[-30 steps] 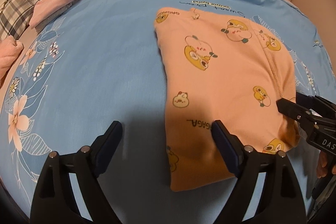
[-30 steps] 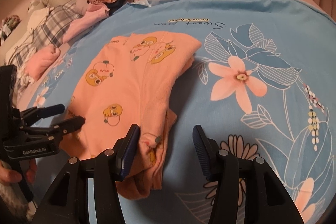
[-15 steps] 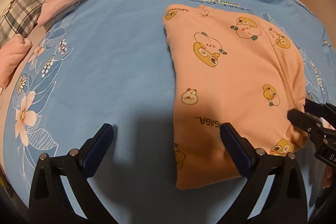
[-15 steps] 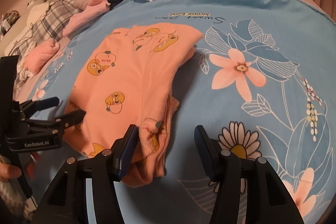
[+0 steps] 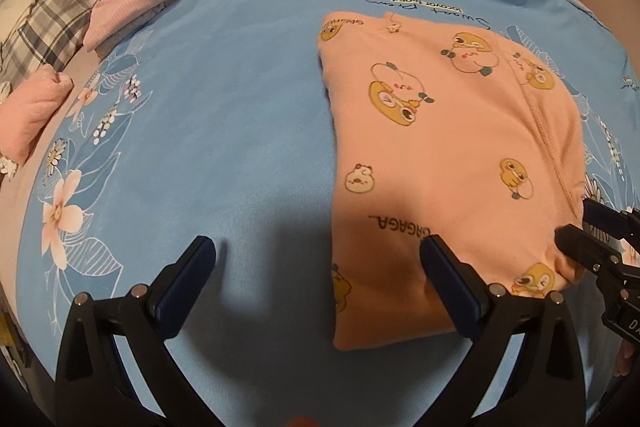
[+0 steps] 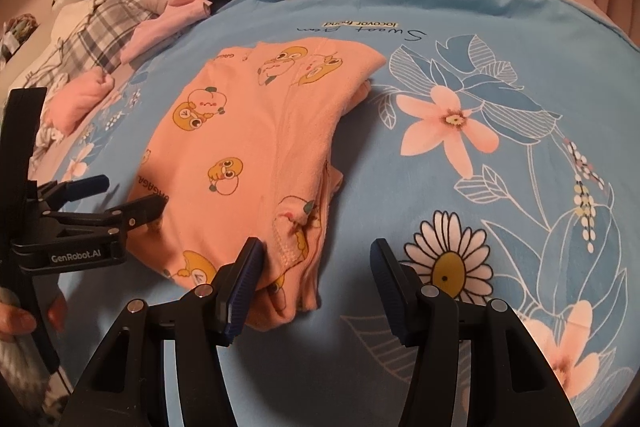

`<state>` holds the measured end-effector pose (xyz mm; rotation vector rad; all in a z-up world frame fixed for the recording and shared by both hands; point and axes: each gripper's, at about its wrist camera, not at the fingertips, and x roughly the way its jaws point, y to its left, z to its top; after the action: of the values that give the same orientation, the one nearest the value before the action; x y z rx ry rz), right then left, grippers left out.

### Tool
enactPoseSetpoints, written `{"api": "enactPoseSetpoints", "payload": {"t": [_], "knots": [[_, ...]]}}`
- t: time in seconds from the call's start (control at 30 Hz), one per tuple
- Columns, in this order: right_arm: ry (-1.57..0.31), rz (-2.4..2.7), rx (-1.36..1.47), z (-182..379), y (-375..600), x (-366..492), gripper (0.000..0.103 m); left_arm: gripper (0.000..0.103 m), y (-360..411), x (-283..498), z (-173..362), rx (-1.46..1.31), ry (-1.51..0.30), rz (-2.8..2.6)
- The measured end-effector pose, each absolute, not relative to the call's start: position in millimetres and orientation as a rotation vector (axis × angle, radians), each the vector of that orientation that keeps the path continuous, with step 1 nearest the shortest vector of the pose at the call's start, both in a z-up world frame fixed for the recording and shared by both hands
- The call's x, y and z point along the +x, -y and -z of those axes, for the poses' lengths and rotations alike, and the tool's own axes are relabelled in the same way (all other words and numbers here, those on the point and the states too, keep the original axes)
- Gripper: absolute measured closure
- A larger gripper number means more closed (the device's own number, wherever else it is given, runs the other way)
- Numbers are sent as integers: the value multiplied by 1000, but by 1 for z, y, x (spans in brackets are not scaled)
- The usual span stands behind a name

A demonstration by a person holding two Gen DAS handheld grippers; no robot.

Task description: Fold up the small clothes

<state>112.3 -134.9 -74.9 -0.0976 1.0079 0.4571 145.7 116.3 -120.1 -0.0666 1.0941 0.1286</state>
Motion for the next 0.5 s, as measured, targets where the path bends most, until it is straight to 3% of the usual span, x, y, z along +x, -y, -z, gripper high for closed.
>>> {"api": "enactPoseSetpoints", "payload": {"t": [0.2,0.27,0.5], "knots": [[-978,-480,-142,59,127,96,46,0,-112,130,102,-96,-1098,-102],[-966,-487,-150,51,126,88,33,0,-109,124,93,-104,-1092,-88],[-861,-518,-175,11,123,51,19,0,-102,92,49,-99,-1038,-74]]}}
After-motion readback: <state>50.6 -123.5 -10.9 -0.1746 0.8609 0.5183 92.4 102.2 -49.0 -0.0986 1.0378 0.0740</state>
